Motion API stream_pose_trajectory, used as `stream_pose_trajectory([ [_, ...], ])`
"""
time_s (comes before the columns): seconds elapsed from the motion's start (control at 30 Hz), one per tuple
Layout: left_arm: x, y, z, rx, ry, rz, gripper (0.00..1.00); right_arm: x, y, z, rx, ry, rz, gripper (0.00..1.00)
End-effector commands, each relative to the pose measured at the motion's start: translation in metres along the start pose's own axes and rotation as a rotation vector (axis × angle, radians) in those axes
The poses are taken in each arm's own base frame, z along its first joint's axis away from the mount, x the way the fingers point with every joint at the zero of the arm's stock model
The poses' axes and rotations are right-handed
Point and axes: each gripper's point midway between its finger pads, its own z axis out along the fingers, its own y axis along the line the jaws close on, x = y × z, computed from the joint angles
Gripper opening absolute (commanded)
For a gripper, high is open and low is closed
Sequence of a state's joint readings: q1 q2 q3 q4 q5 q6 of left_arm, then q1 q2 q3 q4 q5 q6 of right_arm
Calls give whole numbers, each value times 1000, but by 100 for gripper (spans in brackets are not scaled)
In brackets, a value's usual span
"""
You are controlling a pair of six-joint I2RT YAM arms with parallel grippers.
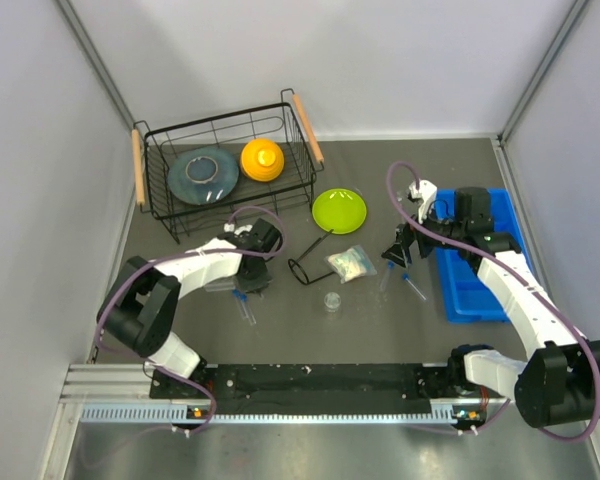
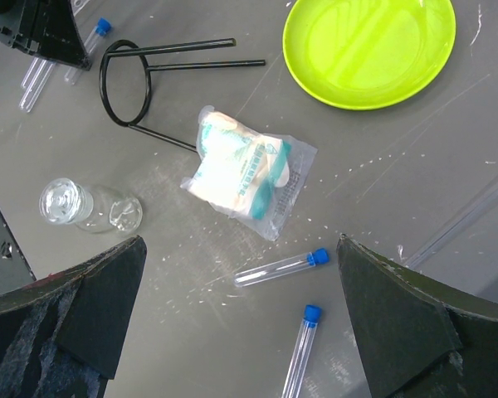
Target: Organize the chemistry lab equipment
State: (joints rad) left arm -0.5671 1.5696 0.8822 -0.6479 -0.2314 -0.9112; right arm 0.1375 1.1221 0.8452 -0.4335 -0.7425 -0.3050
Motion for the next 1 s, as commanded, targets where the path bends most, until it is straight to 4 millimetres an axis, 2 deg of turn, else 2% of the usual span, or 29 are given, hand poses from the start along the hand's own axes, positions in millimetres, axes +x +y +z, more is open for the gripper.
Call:
stream_pose_trajectory([
  [0.0,-10,-7,-17,64,-85,72,17,-21,2,-2,-9,-51,-70,99],
  [0.07,-16,-10,-27,95,-139,125,16,-22,8,-4,-34,-65,-83,99],
  [0.1,-19,-16,-42,148,-182,145,15,-22,13,-4,-65,-73,-92,99],
  [0.17,-23,-23,-54,219,-244,179,15,-21,20,-6,-90,-79,-102,99],
  [0.2,-25,-31,-73,296,-289,187,15,-23,24,-7,-111,-84,-108,99],
  [0.23,-25,-36,-82,342,-318,215,15,-32,27,-12,-119,-93,-119,99],
  [0.27,-21,-37,-86,378,-333,233,15,-30,33,-15,-142,-72,-126,99],
  [0.3,-23,-53,-109,493,-390,240,15,-32,39,-19,-170,-66,-121,99],
  [0.33,-21,-58,-118,548,-409,268,15,-47,43,-26,-178,-80,-140,99],
  [0.37,-12,-64,-124,603,-414,294,15,-44,50,-30,-203,-51,-102,99],
  [0.4,-17,-75,-146,700,-472,291,15,-49,59,-32,-258,-55,-82,99],
  [0.43,-10,-83,-158,773,-476,322,15,-63,67,-38,-291,-75,-84,99],
  [0.53,3,-102,-190,928,-496,378,15,-80,99,-45,-465,-79,30,99],
  [0.57,7,-110,-204,974,-497,402,15,-84,108,-47,-506,-68,87,99],
  [0.63,11,-121,-215,1005,-496,439,15,-91,125,-42,-591,-38,127,98],
  [0.67,20,-131,-230,1061,-481,476,15,-91,129,-39,-607,-11,171,98],
  [0.7,23,-137,-231,1068,-474,494,15,-92,133,-36,-616,3,177,98],
  [0.77,30,-148,-246,1110,-478,525,15,-95,138,-28,-625,37,188,97],
  [0.9,40,-166,-250,1143,-455,559,15,-89,130,-7,-511,96,149,96],
  [0.97,42,-172,-253,1155,-457,564,15,-83,138,-2,-520,119,132,95],
])
